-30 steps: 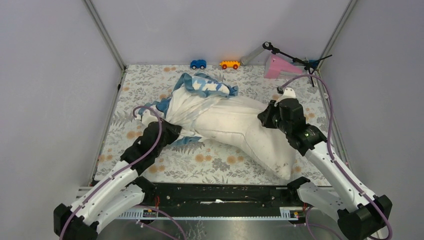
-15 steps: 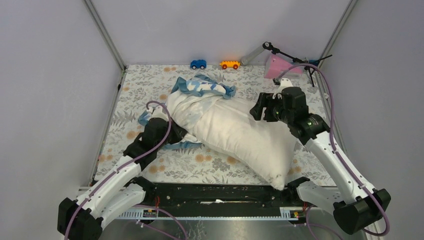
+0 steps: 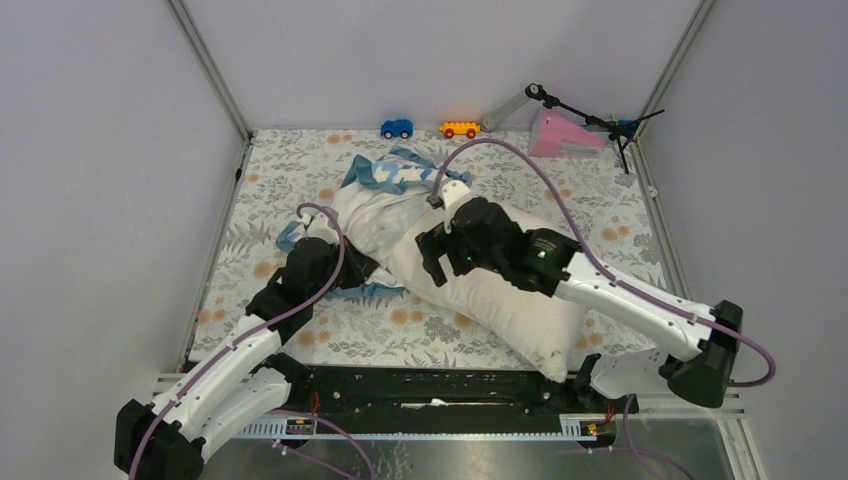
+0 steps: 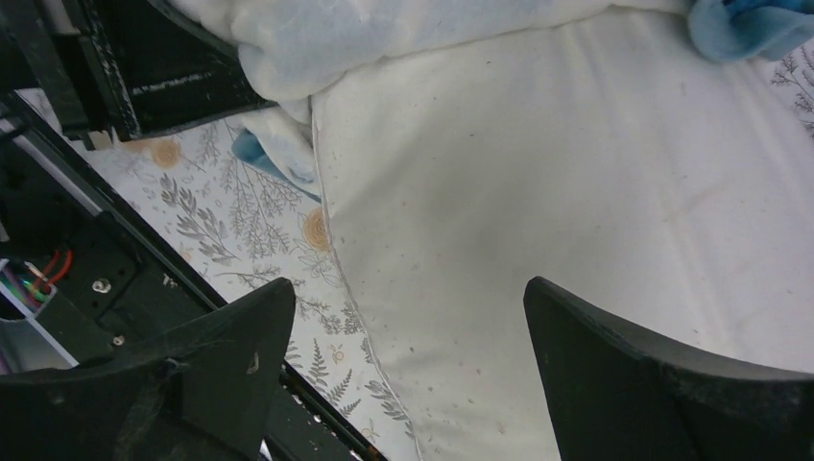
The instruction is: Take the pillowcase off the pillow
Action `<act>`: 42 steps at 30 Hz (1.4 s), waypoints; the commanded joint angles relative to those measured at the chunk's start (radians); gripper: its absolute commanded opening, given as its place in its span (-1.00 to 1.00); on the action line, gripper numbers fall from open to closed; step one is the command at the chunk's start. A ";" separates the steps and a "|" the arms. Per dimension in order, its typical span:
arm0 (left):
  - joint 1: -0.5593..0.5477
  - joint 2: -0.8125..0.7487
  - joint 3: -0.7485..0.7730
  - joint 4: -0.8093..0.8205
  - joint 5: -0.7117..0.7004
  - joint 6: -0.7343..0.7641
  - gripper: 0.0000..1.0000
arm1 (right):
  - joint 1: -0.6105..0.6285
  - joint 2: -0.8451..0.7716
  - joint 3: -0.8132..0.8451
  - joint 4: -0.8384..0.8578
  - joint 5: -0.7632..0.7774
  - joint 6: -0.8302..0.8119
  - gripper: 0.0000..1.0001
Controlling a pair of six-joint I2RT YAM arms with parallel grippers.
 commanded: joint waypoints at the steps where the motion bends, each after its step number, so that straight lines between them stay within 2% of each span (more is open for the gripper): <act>1: 0.007 -0.040 0.013 0.049 -0.061 0.010 -1.00 | 0.041 0.050 0.024 0.033 0.094 -0.048 0.97; 6: 0.007 -0.075 -0.002 0.044 -0.096 0.009 -1.00 | 0.041 0.043 -0.021 0.106 0.073 -0.022 0.99; 12: 0.007 -0.103 -0.028 0.064 -0.098 0.001 -1.00 | 0.041 -0.136 -0.225 0.325 0.079 0.011 0.99; 15: 0.007 -0.114 -0.035 0.075 -0.086 -0.001 -1.00 | 0.041 -0.166 -0.289 0.387 0.109 0.020 0.99; 21: 0.007 -0.124 -0.034 0.060 -0.093 -0.014 -1.00 | 0.057 -0.032 -0.179 0.255 0.060 -0.060 0.99; 25: 0.007 -0.126 -0.034 0.051 -0.094 -0.016 -1.00 | 0.098 0.037 -0.144 0.218 0.182 -0.098 0.99; 33: 0.007 -0.112 -0.029 0.048 -0.107 -0.033 -1.00 | 0.102 0.224 -0.110 0.102 0.404 -0.103 0.99; 34: 0.007 -0.110 -0.026 0.037 -0.120 -0.038 -1.00 | 0.101 0.240 -0.115 0.094 0.406 -0.099 0.88; 35: 0.007 -0.108 -0.021 0.025 -0.137 -0.044 -1.00 | 0.101 0.253 -0.123 0.091 0.400 -0.096 0.64; 36: 0.007 -0.109 -0.018 0.013 -0.158 -0.052 -1.00 | 0.101 0.261 -0.132 0.091 0.391 -0.087 0.30; 37: 0.008 -0.111 -0.016 0.004 -0.178 -0.061 -1.00 | 0.101 0.264 -0.141 0.090 0.387 -0.077 -0.18; 39: 0.007 -0.122 -0.017 -0.007 -0.210 -0.075 -1.00 | 0.099 0.254 -0.164 0.090 0.405 -0.049 -0.73; 41: 0.007 -0.132 -0.019 -0.021 -0.245 -0.093 -1.00 | 0.094 0.222 -0.203 0.100 0.459 -0.021 -1.00; 42: 0.007 -0.138 -0.020 -0.030 -0.267 -0.103 -1.00 | 0.075 0.199 -0.221 0.102 0.478 -0.006 -1.00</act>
